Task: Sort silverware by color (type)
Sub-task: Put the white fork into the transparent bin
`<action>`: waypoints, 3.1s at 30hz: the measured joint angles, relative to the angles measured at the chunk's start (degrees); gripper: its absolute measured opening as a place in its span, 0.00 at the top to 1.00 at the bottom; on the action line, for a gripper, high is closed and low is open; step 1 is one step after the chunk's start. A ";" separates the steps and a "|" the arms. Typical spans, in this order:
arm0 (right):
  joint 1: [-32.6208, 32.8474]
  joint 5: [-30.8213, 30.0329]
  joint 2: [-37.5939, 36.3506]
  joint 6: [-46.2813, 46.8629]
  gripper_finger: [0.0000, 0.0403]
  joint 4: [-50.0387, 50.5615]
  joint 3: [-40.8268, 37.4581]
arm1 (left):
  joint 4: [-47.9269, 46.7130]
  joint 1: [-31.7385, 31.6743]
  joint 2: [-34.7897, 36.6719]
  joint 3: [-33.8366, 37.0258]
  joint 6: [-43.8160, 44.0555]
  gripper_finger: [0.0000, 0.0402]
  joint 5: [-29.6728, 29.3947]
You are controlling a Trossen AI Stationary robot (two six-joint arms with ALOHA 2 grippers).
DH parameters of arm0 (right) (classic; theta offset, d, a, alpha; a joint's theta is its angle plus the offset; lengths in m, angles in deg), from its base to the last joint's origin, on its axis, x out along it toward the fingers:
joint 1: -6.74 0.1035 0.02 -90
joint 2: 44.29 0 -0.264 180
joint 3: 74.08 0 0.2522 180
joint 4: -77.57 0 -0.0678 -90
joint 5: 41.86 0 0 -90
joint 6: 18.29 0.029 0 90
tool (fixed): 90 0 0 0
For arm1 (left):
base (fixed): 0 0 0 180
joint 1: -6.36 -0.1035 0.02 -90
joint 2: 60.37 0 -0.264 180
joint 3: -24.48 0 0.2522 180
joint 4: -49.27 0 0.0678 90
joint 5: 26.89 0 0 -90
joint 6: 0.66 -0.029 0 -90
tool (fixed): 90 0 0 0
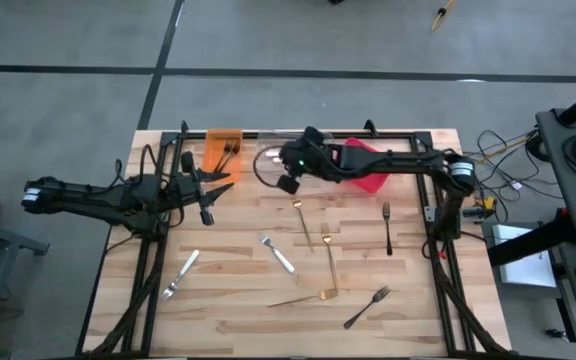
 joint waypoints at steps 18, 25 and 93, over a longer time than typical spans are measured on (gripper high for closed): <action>5.45 0.21 -24.19 3.85 0.86 -18.88 -30.74 | 0.06 0.01 -0.49 0.00 1.18 0.77 0.00; 5.58 0.18 -32.89 6.16 0.86 -20.22 -39.31 | -0.09 0.02 -0.76 0.00 4.51 0.77 0.00; 3.15 0.17 -43.25 -21.00 0.86 -25.02 -52.60 | -44.77 2.42 -44.69 -24.70 54.55 0.77 3.52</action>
